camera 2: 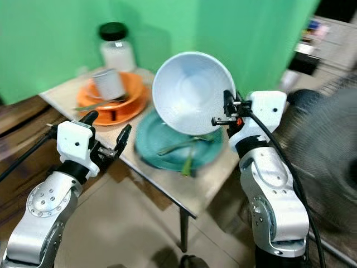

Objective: Setting the table

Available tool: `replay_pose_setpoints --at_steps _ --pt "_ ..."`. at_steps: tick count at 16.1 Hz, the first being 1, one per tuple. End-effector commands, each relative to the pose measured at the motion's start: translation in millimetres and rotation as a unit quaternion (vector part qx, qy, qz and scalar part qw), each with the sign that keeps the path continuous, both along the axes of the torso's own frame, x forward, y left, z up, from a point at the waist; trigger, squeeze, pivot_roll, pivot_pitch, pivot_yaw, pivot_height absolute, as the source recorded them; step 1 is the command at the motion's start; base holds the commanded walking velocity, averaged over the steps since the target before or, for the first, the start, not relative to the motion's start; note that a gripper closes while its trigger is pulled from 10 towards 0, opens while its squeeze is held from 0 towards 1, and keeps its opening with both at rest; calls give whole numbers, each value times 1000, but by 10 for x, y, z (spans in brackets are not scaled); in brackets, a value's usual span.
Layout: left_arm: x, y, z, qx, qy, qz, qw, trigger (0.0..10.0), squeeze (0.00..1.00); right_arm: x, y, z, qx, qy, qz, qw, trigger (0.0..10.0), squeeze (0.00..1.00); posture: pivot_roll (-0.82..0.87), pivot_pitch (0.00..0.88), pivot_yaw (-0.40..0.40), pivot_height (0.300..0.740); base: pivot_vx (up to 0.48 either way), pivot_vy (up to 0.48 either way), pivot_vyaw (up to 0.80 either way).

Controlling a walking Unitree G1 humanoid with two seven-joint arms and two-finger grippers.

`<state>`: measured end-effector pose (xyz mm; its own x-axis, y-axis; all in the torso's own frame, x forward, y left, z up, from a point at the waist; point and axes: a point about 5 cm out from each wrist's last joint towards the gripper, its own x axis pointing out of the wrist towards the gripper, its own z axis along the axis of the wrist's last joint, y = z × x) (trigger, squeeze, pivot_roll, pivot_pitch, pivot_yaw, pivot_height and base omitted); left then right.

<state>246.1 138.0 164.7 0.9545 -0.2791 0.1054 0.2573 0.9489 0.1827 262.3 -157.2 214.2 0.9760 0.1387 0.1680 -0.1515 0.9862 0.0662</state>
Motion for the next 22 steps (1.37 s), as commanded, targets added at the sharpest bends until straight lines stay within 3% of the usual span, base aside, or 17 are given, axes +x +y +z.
replay_pose_setpoints --at_steps 1,3,11,15,22 --pt "-31 22 20 -1 -6 13 1000 10000 0 -38 -17 53 9 -22 4 1000 10000 0 9 0 23 740 0 0 -788" --pt "-101 48 -55 12 5 22 1000 10000 0 -34 -11 33 4 -23 6 1000 10000 0 1 0 7 740 0 0 -788" --pt "-215 137 -26 13 11 49 999 10000 0 -187 -71 -111 17 1 -17 1000 10000 0 -3 53 6 740 0 0 -800" --pt "-161 184 -6 10 12 55 998 10000 0 -236 -144 -183 20 10 -46 999 10000 0 -12 49 23 740 0 0 -800" --pt "-125 158 56 -3 4 48 999 10000 0 -254 -101 -202 14 20 -32 999 10000 0 -8 31 21 740 0 0 -800"
